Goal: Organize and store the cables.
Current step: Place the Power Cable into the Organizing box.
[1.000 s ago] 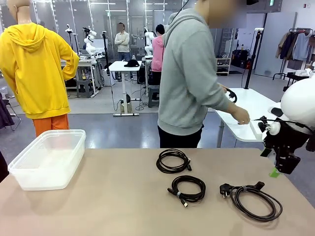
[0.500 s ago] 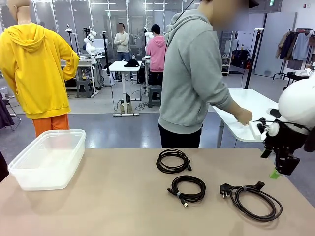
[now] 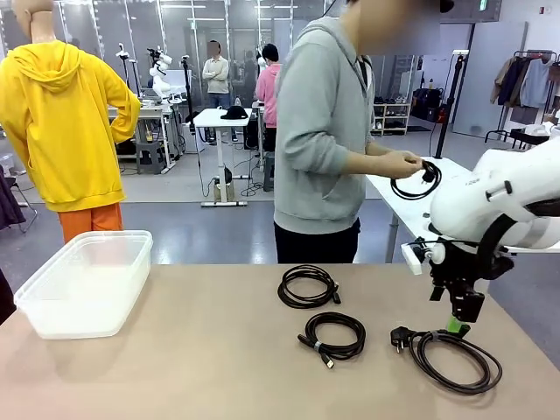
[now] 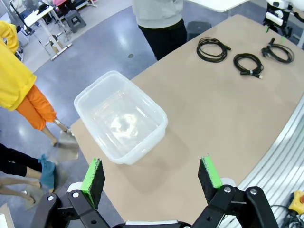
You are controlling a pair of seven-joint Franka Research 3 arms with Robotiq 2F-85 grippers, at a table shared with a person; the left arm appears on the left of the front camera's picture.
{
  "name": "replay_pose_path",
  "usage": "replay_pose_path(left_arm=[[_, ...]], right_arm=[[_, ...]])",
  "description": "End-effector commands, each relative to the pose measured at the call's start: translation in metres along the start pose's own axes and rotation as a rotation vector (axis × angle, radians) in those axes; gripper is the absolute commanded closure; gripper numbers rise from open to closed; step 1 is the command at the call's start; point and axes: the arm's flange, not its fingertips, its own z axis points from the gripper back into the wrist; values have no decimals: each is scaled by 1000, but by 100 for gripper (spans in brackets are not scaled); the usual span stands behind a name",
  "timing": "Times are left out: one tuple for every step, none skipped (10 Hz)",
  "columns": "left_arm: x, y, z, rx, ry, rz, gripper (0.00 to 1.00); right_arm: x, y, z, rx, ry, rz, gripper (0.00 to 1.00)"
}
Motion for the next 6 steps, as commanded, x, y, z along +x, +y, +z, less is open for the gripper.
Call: replay_pose_path(left_arm=[[0, 0, 1, 9, 4, -1, 0], [0, 0, 1, 9, 4, -1, 0], [0, 0, 1, 9, 4, -1, 0], [0, 0, 1, 9, 4, -1, 0], [0, 0, 1, 9, 4, -1, 0], [0, 0, 1, 9, 4, -1, 0]], right_arm=[[-7, -13, -12, 25, -8, 31, 0], [-8, -17, -20, 51, -12, 22, 0], [-9, -19, -25, 66, -18, 20, 0], [-8, -19, -29, 68, -17, 19, 0], [-7, -20, -36, 70, -12, 16, 0], [-6, -20, -45, 65, 11, -10, 0]])
